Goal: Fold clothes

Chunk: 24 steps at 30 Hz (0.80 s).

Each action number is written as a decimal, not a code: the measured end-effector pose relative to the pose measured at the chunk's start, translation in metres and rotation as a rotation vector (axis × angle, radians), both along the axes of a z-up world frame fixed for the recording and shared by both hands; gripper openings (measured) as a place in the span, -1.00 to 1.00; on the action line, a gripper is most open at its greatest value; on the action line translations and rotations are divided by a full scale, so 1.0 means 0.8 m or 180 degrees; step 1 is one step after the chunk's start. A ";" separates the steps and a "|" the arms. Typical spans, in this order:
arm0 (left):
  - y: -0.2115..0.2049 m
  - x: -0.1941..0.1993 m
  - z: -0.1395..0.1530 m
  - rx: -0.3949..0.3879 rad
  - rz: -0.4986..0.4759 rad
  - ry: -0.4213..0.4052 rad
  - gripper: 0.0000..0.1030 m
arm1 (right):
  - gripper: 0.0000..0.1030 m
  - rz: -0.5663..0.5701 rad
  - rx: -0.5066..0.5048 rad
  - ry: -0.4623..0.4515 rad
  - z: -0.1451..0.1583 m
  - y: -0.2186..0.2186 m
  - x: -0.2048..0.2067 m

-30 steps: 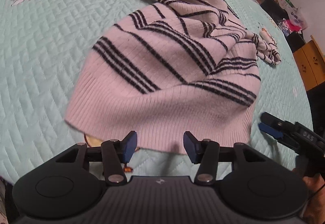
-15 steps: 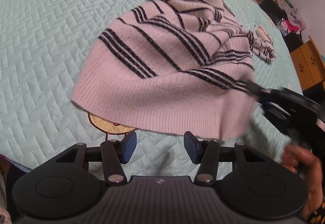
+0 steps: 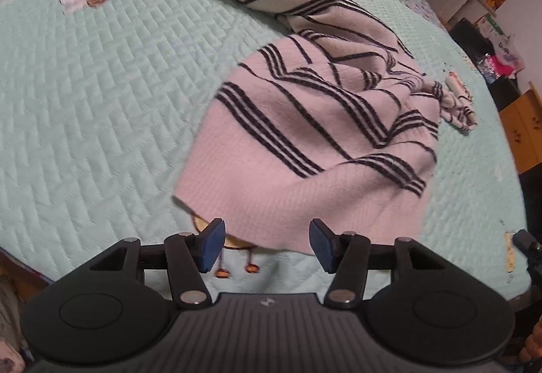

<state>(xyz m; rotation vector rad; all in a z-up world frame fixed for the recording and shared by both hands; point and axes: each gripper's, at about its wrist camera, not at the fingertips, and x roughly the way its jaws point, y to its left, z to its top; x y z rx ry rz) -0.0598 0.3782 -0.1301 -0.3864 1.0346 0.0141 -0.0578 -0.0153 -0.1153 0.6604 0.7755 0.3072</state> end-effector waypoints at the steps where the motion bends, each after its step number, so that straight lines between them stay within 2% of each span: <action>1: 0.002 -0.001 0.001 0.0055 0.0024 -0.0026 0.12 | -0.28 0.0036 0.0027 0.0052 -0.007 0.008 0.000; 3: 0.008 -0.002 0.002 0.0185 0.0093 -0.0108 0.12 | -0.04 0.0099 0.0100 0.0167 -0.021 0.023 0.002; 7: 0.030 0.007 -0.004 0.0337 0.0274 -0.0309 0.19 | 0.00 0.0150 0.0192 0.0397 -0.047 0.042 0.001; 10: 0.040 0.024 -0.022 0.0363 0.0310 -0.0222 0.21 | 0.01 0.0092 0.0289 0.0563 -0.059 0.043 -0.007; 13: 0.043 0.040 -0.041 0.0307 0.0283 -0.0085 0.22 | 0.06 0.0037 0.0301 0.0635 -0.060 0.037 -0.019; 14: 0.038 0.044 -0.042 0.0326 0.0221 -0.0124 0.30 | 0.09 0.0021 0.0295 0.0647 -0.060 0.036 -0.021; 17: 0.021 0.057 -0.046 0.0359 0.0009 -0.0214 0.30 | 0.13 -0.0040 0.0290 0.0733 -0.066 0.037 -0.017; 18: 0.015 0.062 -0.047 0.0420 0.0004 -0.0197 -0.02 | 0.13 -0.0037 0.0291 0.0757 -0.069 0.038 -0.015; 19: 0.009 0.062 -0.043 0.0349 -0.0048 -0.0214 -0.37 | 0.14 -0.0031 0.0283 0.0763 -0.070 0.040 -0.014; 20: 0.003 0.061 -0.038 0.0269 -0.0103 -0.0233 -0.86 | 0.14 -0.0033 0.0274 0.0762 -0.069 0.041 -0.014; 22: -0.009 0.060 -0.029 0.0109 -0.0214 -0.0270 -0.87 | 0.14 -0.0046 0.0275 0.0764 -0.069 0.042 -0.016; 24: -0.021 0.048 -0.005 -0.0015 -0.0444 -0.0444 -0.87 | 0.13 -0.0071 0.0271 0.0765 -0.068 0.040 -0.020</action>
